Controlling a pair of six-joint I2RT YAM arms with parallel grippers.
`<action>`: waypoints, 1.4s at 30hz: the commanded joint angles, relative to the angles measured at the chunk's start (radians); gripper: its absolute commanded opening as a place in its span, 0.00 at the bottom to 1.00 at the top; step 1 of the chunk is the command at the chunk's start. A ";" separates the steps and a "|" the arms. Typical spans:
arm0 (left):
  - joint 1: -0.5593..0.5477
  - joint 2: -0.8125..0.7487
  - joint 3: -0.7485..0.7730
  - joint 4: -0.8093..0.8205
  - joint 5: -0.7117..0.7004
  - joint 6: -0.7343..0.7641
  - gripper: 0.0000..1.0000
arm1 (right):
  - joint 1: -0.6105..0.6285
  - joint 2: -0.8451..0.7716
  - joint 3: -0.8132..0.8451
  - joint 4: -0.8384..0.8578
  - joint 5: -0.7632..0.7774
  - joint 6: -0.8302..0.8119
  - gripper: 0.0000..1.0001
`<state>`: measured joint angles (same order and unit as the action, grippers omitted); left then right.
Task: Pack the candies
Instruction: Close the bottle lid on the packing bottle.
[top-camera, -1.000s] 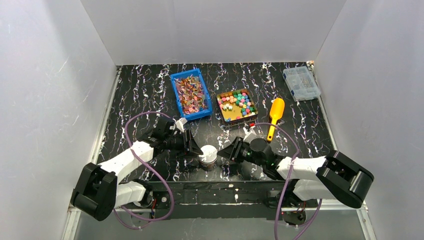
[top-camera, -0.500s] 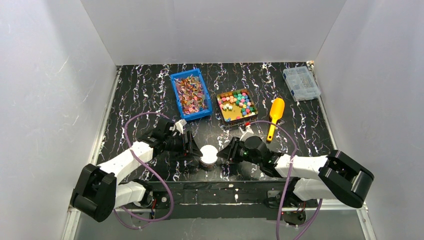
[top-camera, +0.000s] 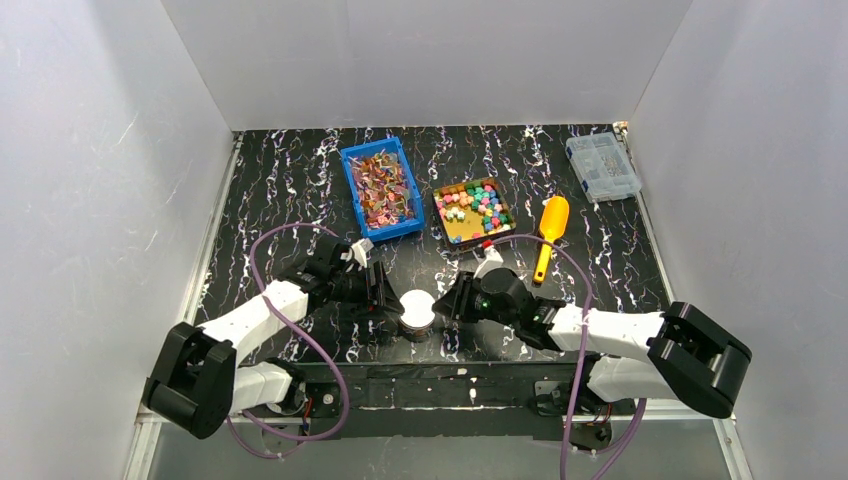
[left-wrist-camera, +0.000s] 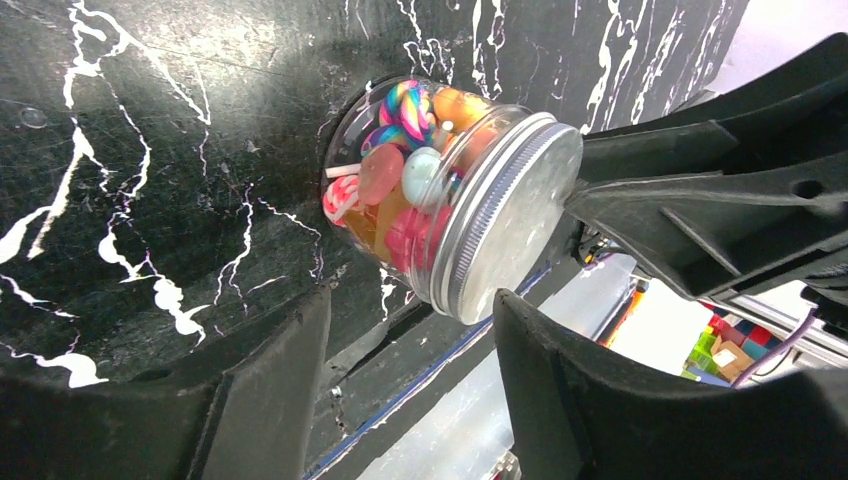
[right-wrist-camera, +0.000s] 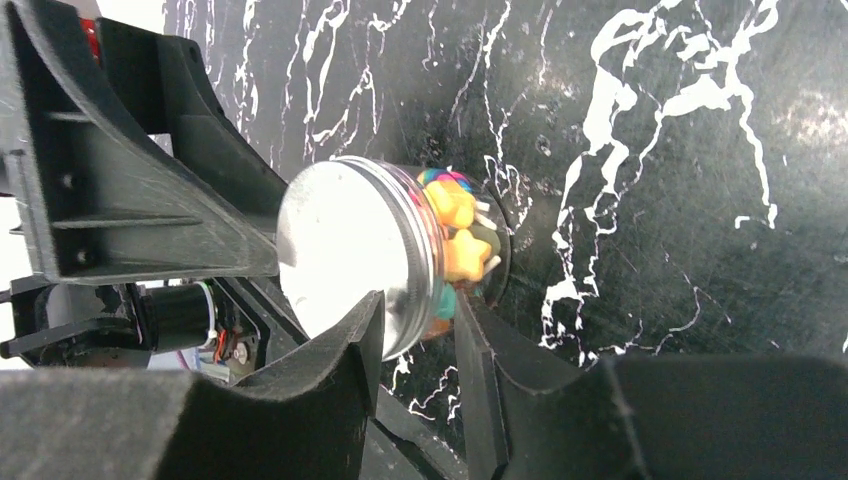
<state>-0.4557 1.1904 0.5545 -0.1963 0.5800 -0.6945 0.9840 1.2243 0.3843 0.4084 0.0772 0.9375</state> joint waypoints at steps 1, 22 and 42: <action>-0.006 0.007 0.032 -0.029 -0.030 0.012 0.58 | 0.006 -0.003 0.080 -0.040 0.032 -0.062 0.40; -0.007 0.087 0.044 -0.015 -0.041 0.030 0.38 | 0.005 0.076 0.150 -0.128 0.036 -0.105 0.39; -0.006 -0.052 -0.040 0.007 -0.047 -0.006 0.55 | 0.031 0.021 0.157 -0.227 0.061 -0.146 0.41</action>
<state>-0.4557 1.1961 0.5270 -0.1459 0.5510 -0.7200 1.0073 1.2781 0.5079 0.2665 0.1123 0.8467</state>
